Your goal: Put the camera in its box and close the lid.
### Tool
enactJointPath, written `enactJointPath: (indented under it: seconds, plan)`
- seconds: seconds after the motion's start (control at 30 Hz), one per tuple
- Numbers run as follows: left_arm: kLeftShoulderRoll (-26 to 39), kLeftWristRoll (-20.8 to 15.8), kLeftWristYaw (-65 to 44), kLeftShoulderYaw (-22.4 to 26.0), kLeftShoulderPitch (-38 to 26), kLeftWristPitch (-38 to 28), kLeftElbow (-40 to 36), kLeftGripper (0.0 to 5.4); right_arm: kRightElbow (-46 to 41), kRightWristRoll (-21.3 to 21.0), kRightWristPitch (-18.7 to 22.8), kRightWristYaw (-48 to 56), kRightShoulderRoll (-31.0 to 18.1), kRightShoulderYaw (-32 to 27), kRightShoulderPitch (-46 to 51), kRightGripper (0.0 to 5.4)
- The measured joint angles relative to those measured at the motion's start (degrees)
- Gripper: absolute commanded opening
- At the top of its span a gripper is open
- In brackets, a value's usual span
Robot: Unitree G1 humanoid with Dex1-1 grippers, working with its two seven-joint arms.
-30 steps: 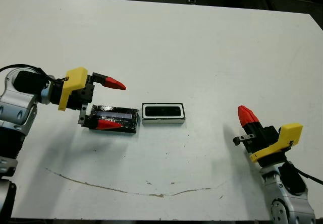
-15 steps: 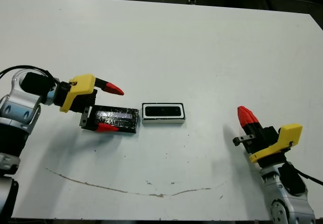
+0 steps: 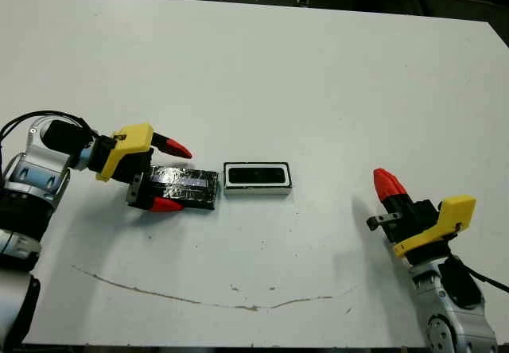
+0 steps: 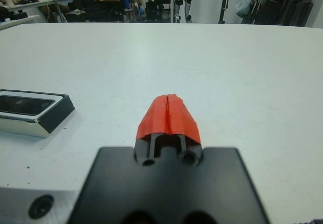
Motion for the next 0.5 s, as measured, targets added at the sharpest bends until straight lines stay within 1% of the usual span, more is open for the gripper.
enactJointPath:
  seconds: [0.3, 0.4, 0.5]
  plan:
    - [1.57, 0.52, -0.46, 0.27, 0.01, 1.31, -0.38, 5.40, -0.14, -0.03, 0.11, 0.06, -0.32, 0.02, 0.03, 0.01]
    - [1.98, 0.60, -0.27, 0.48, 0.23, 3.21, -1.03, 5.40, -0.13, -0.10, 0.11, 0.07, -0.44, 0.06, 0.03, 0.01]
    - [2.14, 0.73, 0.48, 0.52, 0.59, 6.40, -3.21, 5.40, -0.13, -0.01, 0.13, 0.09, -0.47, 0.14, 0.03, 0.01]
